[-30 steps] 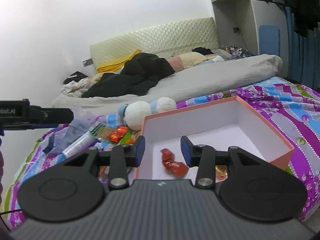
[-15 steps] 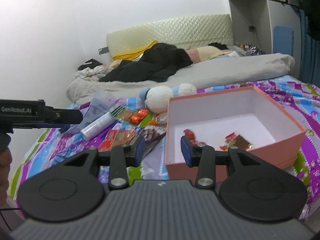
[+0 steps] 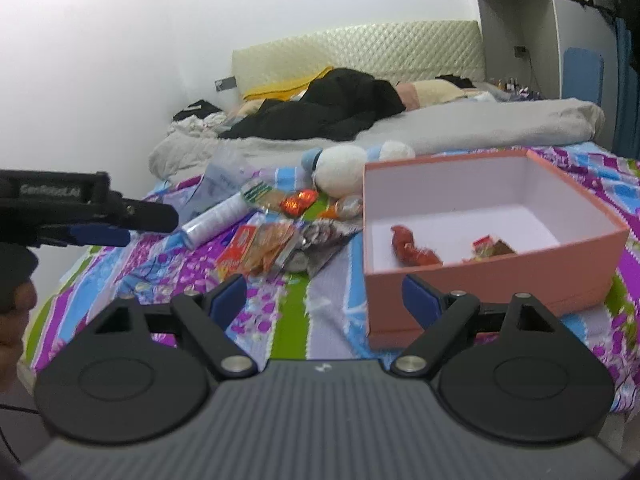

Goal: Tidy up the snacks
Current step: 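Withdraw both tools from the box back toward the snack pile, then close the left tool on a bread snack packet in the pile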

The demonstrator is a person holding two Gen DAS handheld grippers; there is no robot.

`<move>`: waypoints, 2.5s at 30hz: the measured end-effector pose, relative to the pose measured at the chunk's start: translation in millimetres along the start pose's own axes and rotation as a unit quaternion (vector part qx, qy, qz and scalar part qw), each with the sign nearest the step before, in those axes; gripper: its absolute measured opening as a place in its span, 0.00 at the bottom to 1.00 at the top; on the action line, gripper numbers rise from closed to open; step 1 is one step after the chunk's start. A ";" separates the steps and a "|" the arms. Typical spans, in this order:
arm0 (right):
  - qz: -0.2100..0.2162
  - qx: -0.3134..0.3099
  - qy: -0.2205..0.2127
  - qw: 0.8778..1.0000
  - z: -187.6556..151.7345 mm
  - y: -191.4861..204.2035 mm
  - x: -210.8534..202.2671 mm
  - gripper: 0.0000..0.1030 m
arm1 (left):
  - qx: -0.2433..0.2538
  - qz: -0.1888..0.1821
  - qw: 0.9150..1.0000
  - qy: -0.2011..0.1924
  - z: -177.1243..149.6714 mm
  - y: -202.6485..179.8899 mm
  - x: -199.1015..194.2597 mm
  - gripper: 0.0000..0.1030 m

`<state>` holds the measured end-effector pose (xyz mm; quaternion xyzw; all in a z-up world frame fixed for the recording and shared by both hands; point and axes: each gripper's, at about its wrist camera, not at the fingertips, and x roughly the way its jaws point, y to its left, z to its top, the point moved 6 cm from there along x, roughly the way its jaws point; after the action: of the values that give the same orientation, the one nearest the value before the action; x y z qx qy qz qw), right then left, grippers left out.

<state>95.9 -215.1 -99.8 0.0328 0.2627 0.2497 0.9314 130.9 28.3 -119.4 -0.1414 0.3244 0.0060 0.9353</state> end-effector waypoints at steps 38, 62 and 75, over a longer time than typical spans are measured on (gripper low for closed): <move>0.026 -0.053 0.017 0.998 -1.6 48.8 173.2 0.74 | -0.077 0.052 0.995 0.029 42.9 132.0 170.7 0.90; -0.081 -0.169 0.043 0.981 -7.8 45.8 264.2 0.38 | 0.012 -0.042 0.994 0.098 54.9 89.1 273.5 0.90; -0.077 -0.333 0.042 0.939 -14.2 67.8 276.0 0.14 | 0.027 -0.012 0.993 0.118 54.0 95.7 298.5 0.53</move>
<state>261.8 -23.8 -229.6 -0.3098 0.2052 0.2513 0.8937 389.4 110.6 -285.5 -0.1198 0.4306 -0.0303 0.8940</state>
